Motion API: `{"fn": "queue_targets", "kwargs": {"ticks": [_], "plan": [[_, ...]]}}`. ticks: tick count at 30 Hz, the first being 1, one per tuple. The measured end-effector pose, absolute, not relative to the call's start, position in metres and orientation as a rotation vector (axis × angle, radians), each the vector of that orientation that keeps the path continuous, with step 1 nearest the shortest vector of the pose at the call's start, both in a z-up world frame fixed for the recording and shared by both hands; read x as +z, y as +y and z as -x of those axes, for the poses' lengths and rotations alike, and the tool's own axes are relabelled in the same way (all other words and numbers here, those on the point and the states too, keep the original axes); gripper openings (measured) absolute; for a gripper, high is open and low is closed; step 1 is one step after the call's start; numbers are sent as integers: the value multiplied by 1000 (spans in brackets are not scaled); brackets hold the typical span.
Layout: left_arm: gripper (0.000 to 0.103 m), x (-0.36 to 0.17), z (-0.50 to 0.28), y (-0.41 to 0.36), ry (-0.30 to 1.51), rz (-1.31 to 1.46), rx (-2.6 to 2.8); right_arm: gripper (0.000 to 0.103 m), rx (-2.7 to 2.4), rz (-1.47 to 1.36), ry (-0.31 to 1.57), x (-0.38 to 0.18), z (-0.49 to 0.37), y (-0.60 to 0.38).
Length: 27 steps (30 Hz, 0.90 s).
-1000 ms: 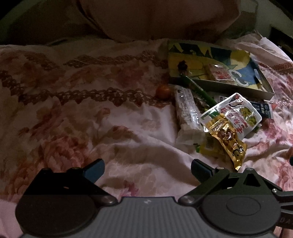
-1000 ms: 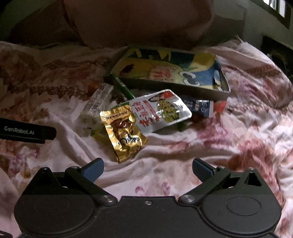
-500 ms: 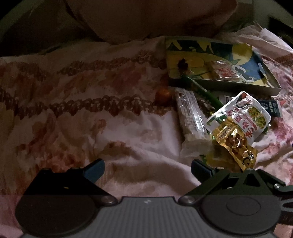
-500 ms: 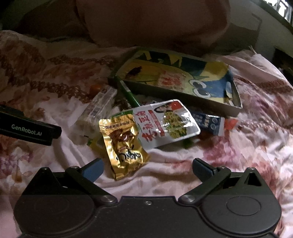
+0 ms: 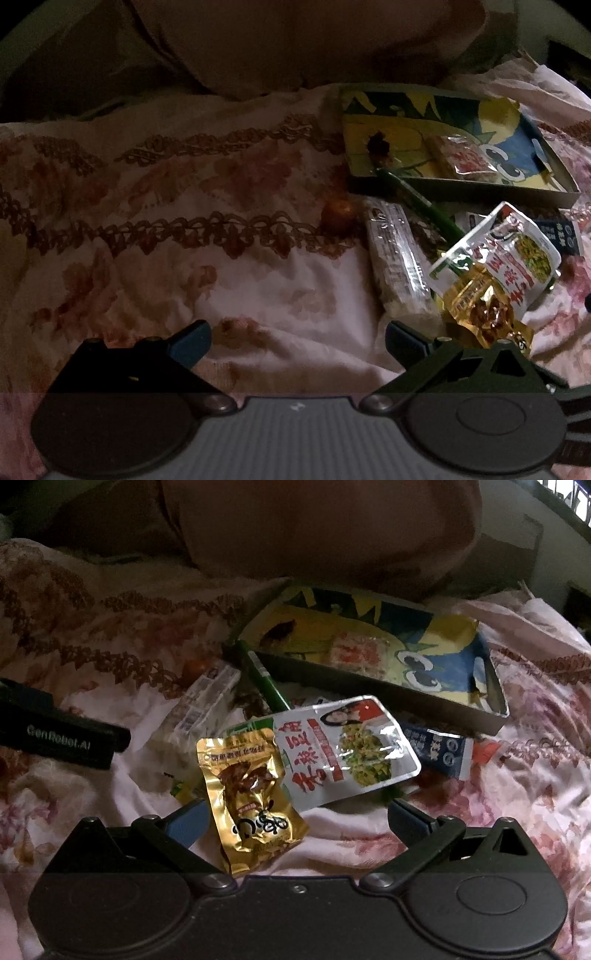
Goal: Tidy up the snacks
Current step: 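Move the right tool to the gold foil packet while the left tool approaches the clear bar packet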
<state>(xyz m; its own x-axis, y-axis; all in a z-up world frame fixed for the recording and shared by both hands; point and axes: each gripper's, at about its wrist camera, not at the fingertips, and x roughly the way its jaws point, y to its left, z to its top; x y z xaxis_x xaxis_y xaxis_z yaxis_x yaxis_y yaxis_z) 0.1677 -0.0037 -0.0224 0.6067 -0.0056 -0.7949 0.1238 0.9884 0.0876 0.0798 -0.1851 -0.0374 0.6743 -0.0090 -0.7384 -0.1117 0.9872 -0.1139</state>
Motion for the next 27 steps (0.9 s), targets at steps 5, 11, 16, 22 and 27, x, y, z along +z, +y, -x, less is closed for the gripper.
{"fn": "queue_targets", "kwargs": {"ticks": [5, 11, 16, 22, 27], "plan": [[102, -24, -169, -3, 923, -132, -69, 102, 64, 159, 840, -41, -79, -184], [102, -23, -170, -6, 909, -148, -74, 102, 82, 147, 844, -45, -80, -183], [102, -21, -176, -12, 885, -172, -116, 102, 100, 116, 846, -48, -82, -184], [102, -25, -187, -20, 880, -176, -159, 102, 102, 103, 852, -53, -87, -185], [102, -31, -195, -21, 898, -162, -173, 102, 95, 100, 862, -57, -90, -186]]}}
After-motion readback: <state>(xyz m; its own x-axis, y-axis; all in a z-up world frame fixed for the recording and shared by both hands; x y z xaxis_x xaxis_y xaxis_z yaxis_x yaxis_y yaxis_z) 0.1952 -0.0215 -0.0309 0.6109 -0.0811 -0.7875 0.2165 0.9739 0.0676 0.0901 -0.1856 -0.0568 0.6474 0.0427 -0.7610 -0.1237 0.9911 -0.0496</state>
